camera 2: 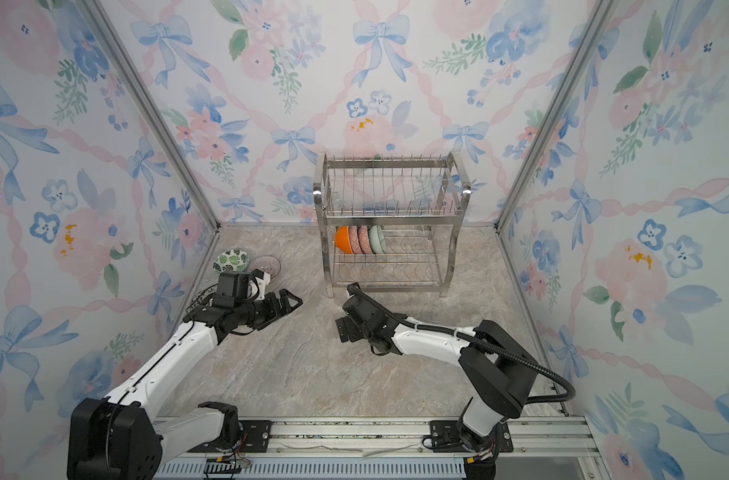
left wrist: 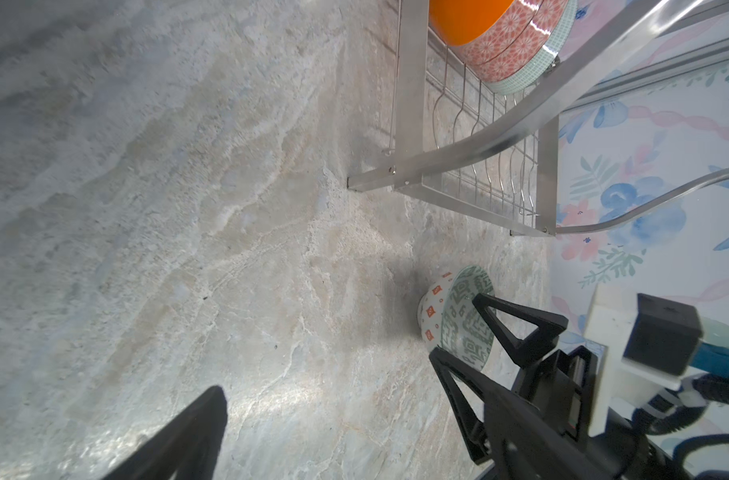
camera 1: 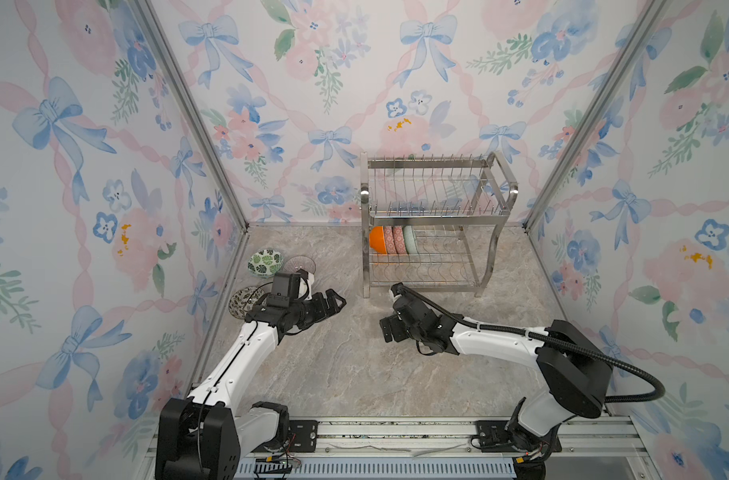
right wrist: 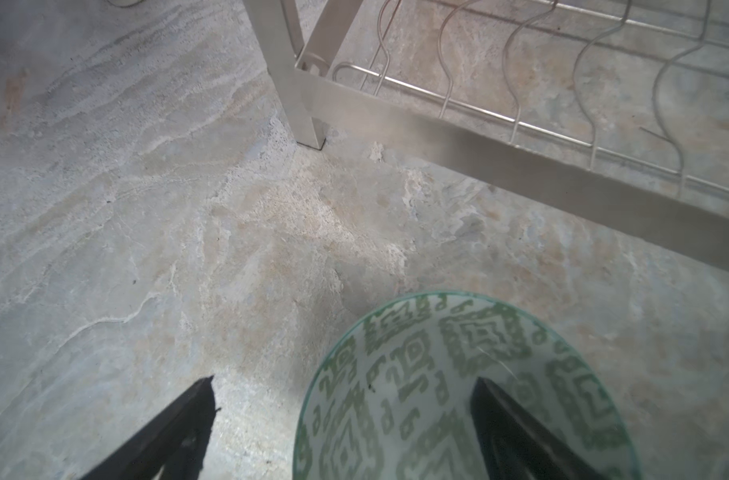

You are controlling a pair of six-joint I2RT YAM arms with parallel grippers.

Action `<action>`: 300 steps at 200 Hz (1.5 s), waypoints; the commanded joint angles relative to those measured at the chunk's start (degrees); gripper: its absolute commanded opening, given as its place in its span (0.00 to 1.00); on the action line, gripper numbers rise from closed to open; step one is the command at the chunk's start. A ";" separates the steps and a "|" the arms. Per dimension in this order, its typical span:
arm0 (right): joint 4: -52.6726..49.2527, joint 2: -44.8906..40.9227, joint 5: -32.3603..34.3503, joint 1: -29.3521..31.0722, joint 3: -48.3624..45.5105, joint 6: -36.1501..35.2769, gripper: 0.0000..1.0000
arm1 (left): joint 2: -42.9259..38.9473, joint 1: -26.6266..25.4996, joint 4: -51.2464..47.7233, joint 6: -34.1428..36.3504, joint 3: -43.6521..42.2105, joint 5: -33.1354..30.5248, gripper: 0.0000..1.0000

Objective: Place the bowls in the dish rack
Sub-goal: 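Close the right gripper on the bowl rim while the left gripper releases and withdraws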

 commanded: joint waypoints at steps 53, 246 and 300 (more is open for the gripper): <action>-7.29 6.48 4.53 2.03 5.31 3.14 0.79 | -1.88 0.69 8.77 -5.97 -8.43 7.78 0.98; -8.38 5.92 2.82 0.05 5.44 0.12 0.11 | 0.59 -0.36 10.05 -6.06 -7.20 8.40 0.98; -6.70 4.10 1.86 -0.61 4.56 -0.32 0.06 | 0.78 -0.96 10.08 -5.89 -6.67 8.06 0.98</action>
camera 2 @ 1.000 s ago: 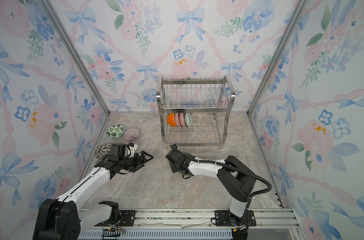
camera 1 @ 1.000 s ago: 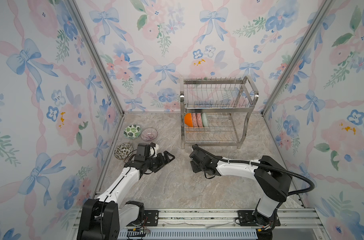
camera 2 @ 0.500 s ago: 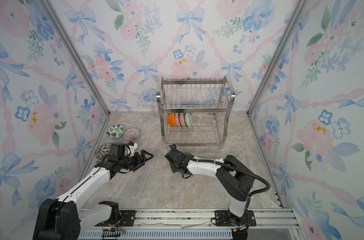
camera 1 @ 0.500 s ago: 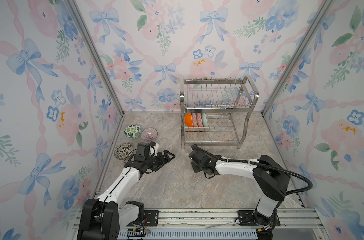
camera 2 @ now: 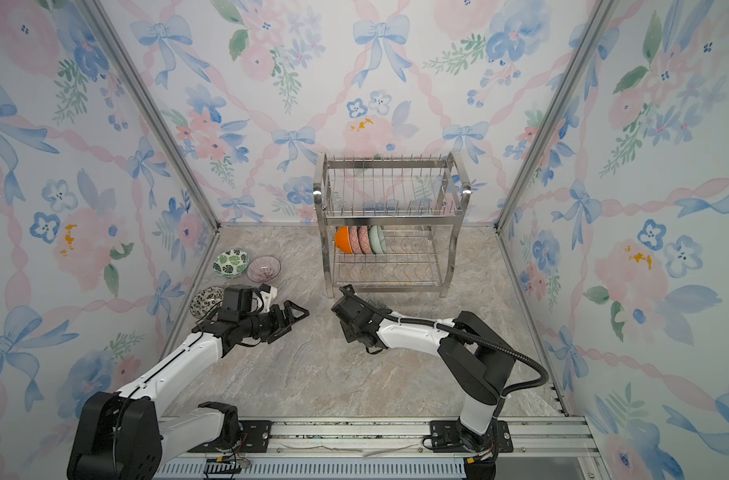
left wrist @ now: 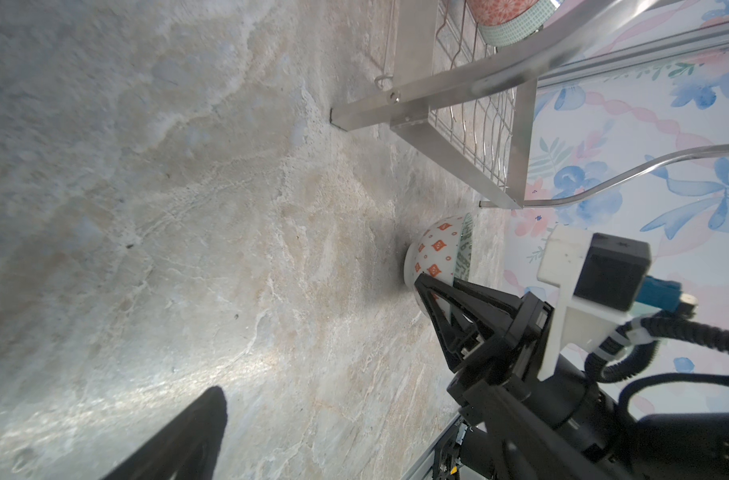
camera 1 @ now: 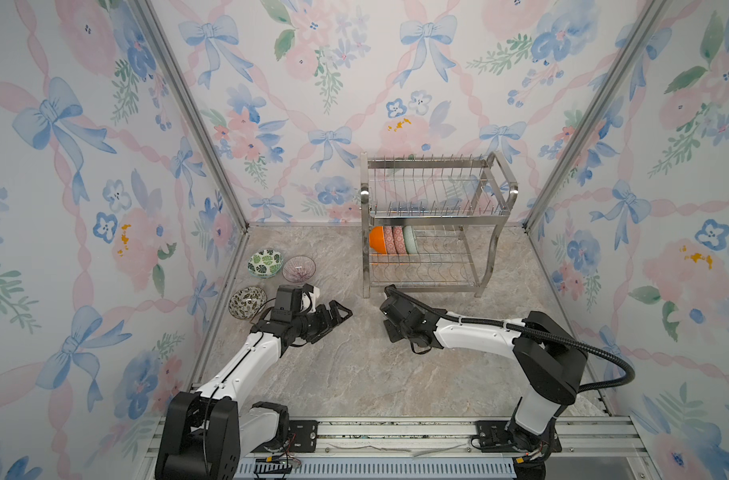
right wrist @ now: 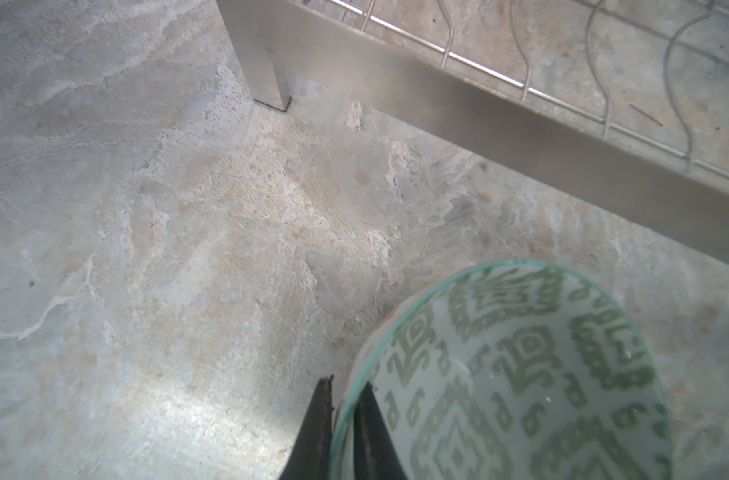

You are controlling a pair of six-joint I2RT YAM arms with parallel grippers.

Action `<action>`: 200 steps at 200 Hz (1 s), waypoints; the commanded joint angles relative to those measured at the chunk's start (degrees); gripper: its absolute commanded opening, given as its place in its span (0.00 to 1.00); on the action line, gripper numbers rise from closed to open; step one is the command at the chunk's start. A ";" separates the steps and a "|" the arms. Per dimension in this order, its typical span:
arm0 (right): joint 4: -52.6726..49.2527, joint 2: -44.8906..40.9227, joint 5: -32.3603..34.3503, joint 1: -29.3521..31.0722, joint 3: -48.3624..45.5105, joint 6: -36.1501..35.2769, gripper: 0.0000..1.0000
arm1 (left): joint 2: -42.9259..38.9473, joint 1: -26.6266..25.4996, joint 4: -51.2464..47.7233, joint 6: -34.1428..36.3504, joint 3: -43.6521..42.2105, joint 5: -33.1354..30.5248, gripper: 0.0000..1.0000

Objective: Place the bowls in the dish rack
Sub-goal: 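Close the right gripper on the bowl rim while the left gripper releases and withdraws, then lift the bowl with the right gripper toward the rack while the left gripper follows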

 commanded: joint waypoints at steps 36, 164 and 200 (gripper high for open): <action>1.94 -4.42 -3.09 -1.44 -2.84 -0.42 0.03 | 0.38 -0.96 0.52 -0.08 2.15 0.16 0.98; 15.79 -20.53 -6.22 -6.46 -13.86 -0.38 0.00 | -0.17 -3.00 0.48 1.00 6.29 -3.59 0.98; 23.52 -24.53 -7.73 -8.99 -17.58 -1.09 0.00 | -1.01 -5.13 0.50 2.96 9.29 -6.89 0.98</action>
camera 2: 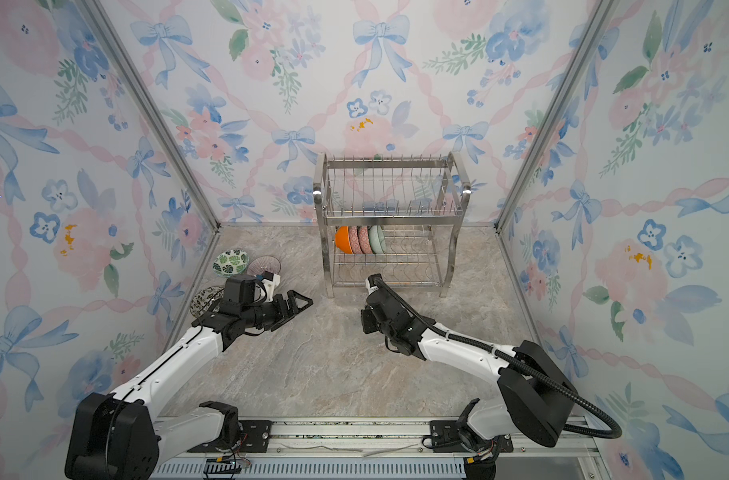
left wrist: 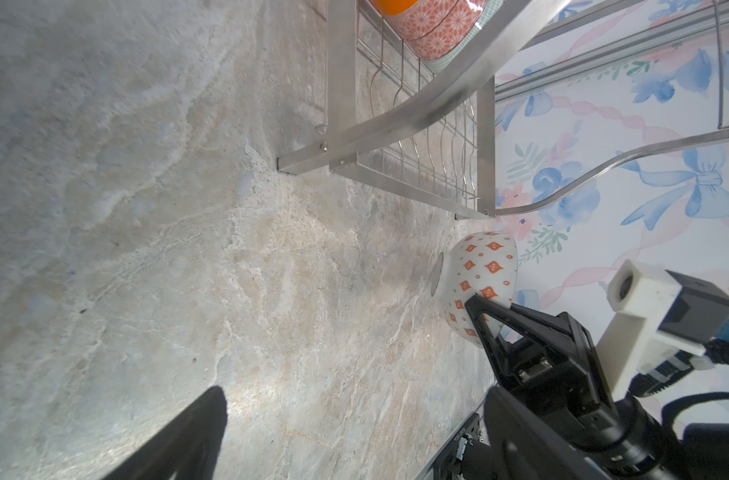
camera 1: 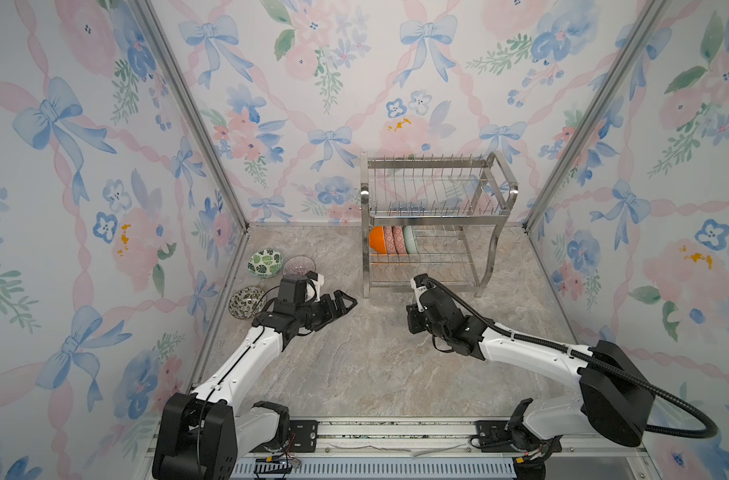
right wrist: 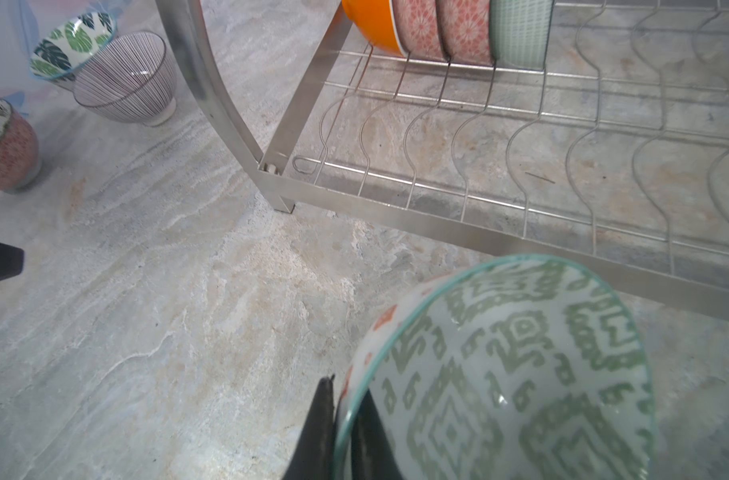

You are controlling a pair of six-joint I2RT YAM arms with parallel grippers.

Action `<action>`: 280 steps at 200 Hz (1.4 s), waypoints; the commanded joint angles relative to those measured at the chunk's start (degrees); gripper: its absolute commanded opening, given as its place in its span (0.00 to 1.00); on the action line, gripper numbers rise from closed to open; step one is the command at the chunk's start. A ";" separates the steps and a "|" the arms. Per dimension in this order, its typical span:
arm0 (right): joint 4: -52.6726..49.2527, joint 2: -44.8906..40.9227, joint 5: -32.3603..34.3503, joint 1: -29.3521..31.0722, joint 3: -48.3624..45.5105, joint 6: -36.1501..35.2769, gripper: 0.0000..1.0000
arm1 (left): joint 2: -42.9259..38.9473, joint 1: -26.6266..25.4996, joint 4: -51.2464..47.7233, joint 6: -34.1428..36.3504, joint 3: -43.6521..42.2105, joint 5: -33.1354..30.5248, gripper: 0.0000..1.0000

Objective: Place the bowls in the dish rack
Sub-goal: 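Lift the bowl with the right gripper toward the rack while the left gripper follows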

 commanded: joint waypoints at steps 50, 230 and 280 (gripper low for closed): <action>18.15 -4.32 -4.68 -8.27 -4.08 -1.32 0.00 | -1.11 -7.60 0.45 6.16 8.16 -10.83 0.98; 39.82 21.46 -22.85 -26.70 11.97 3.77 0.00 | 6.54 -20.77 9.85 19.40 19.19 -29.31 0.98; 45.93 29.35 -28.30 -29.07 17.38 8.19 0.00 | 11.28 -21.91 13.63 20.04 20.41 -32.87 0.98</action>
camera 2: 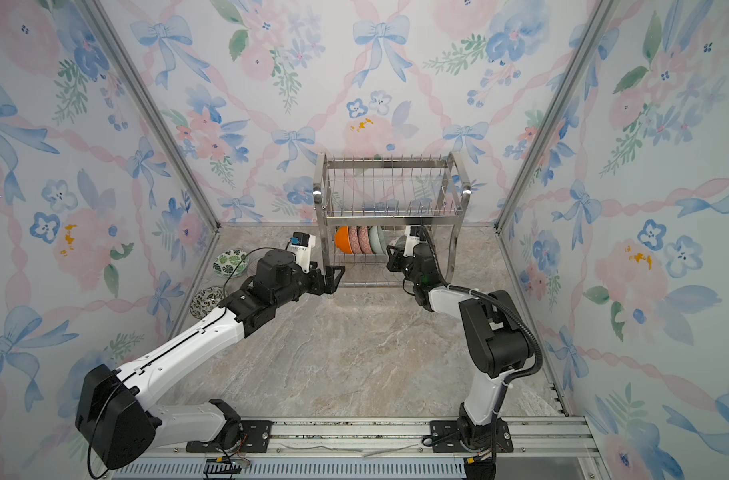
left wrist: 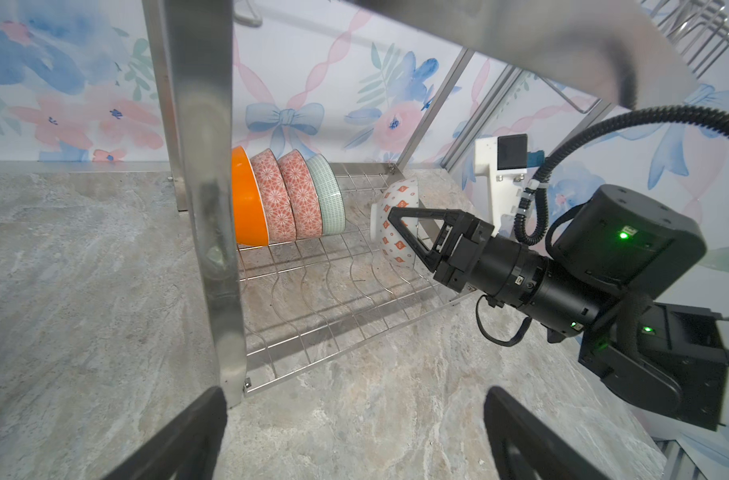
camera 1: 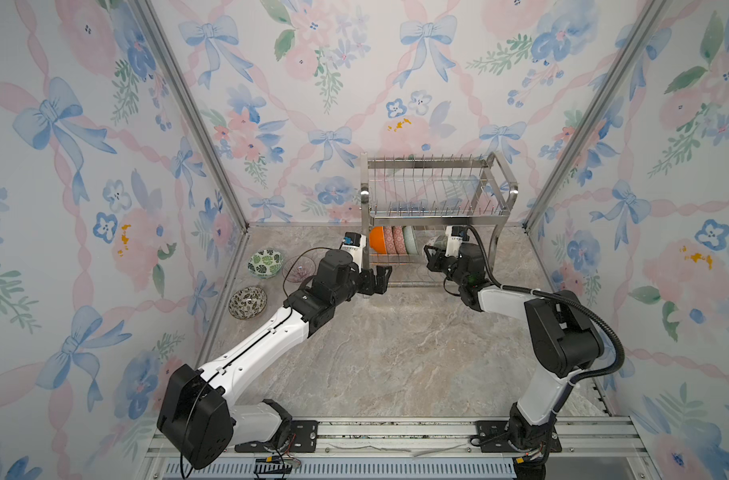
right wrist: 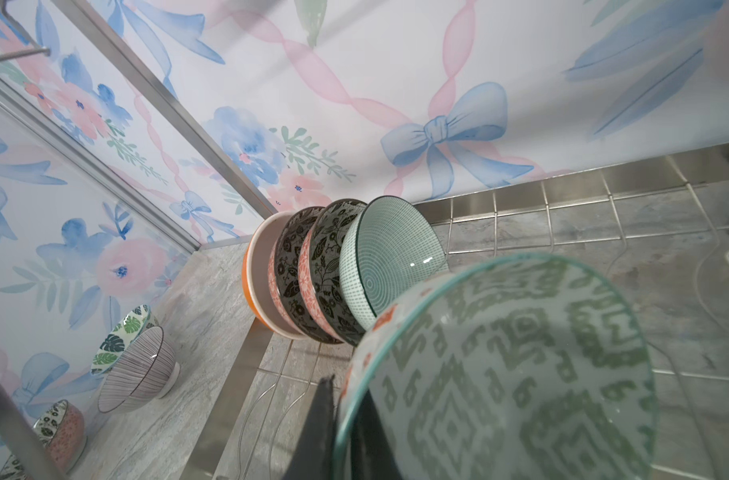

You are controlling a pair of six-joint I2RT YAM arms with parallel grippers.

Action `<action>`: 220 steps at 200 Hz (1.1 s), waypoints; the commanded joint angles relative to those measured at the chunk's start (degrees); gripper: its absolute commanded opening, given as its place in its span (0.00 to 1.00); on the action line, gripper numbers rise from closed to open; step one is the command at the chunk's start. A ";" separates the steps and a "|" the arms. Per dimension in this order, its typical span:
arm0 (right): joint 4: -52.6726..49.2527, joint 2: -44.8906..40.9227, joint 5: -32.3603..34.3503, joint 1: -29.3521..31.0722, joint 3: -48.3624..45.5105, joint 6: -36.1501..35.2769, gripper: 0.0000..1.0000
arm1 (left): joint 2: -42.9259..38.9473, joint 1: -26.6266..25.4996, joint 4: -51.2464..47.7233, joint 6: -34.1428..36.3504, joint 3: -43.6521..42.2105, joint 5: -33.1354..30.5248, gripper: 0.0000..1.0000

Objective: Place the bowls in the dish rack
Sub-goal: 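Lift the bowl with the right gripper toward the rack while the left gripper follows, then lower the green-pattern bowl into the rack slot beside the red-diamond bowl, open right gripper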

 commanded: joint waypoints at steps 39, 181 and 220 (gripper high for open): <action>11.66 7.00 -5.86 -1.89 6.98 4.91 0.00 | 6.57 -1.88 5.80 4.75 4.12 -4.84 0.98; 22.48 19.49 -15.39 -4.51 16.54 15.47 0.00 | 13.53 -4.13 12.49 7.44 3.81 -6.83 0.98; 23.64 22.89 -16.29 -4.53 20.12 17.84 0.00 | 13.77 -4.11 12.49 7.61 3.75 -6.39 0.98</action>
